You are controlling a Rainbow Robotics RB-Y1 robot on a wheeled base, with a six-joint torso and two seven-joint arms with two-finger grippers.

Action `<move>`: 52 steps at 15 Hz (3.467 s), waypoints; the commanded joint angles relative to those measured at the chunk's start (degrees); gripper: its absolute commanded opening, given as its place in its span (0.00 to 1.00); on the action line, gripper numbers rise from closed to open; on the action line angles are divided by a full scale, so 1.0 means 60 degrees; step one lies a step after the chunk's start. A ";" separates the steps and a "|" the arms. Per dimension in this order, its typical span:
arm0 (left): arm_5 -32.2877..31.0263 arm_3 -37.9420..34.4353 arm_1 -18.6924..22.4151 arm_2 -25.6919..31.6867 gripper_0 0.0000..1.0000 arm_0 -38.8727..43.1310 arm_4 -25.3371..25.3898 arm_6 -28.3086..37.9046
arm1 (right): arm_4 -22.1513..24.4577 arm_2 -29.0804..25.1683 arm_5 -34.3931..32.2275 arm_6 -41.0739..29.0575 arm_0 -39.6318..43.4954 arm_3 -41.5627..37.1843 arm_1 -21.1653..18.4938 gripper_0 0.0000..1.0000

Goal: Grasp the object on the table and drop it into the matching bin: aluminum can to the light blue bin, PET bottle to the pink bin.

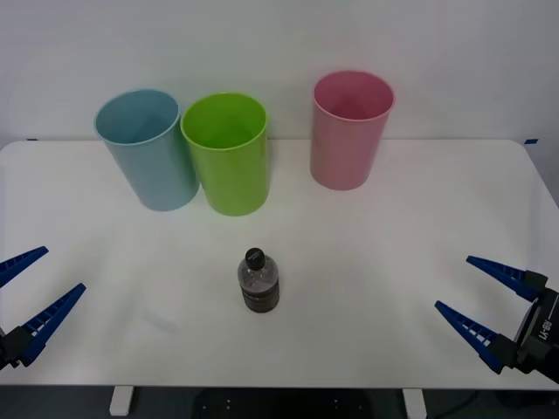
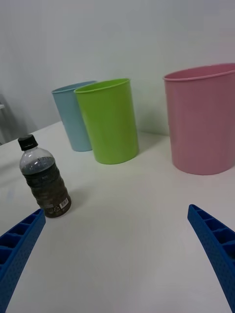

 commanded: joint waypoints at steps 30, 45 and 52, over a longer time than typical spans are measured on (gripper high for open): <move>0.0000 0.0000 0.0000 0.0000 1.00 0.0000 0.0000 0.0000 | 0.0591 0.5583 0.1653 0.2598 -0.4296 0.3428 0.0040 1.00; 0.0000 0.0000 0.0000 0.0000 1.00 0.0000 0.0000 0.0000 | 0.1338 0.7048 0.3587 0.3257 -0.5614 0.4878 0.1753 1.00; 0.0000 0.0000 0.0000 0.0000 1.00 0.0000 0.0000 0.0000 | 0.1426 0.7136 0.3880 0.3301 -0.5600 0.4878 0.1944 1.00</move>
